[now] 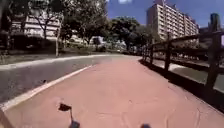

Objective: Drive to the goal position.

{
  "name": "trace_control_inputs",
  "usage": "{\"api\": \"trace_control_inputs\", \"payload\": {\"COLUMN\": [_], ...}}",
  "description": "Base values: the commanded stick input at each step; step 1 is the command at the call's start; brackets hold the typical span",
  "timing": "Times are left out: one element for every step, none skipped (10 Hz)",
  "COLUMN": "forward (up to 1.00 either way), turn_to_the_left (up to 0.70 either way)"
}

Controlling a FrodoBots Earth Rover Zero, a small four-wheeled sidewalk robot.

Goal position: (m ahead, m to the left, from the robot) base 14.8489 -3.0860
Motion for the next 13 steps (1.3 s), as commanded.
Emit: {"api": "trace_control_inputs", "payload": {"forward": [1.00,1.00,1.00,1.00,1.00,1.00,1.00,1.00,1.00,1.00,1.00,1.00,1.00], "turn_to_the_left": [-0.19,-0.34,-0.40,-0.40,-0.25,-0.06,0.00,0.00,0.00,0.00,0.00,0.00,0.00]}}
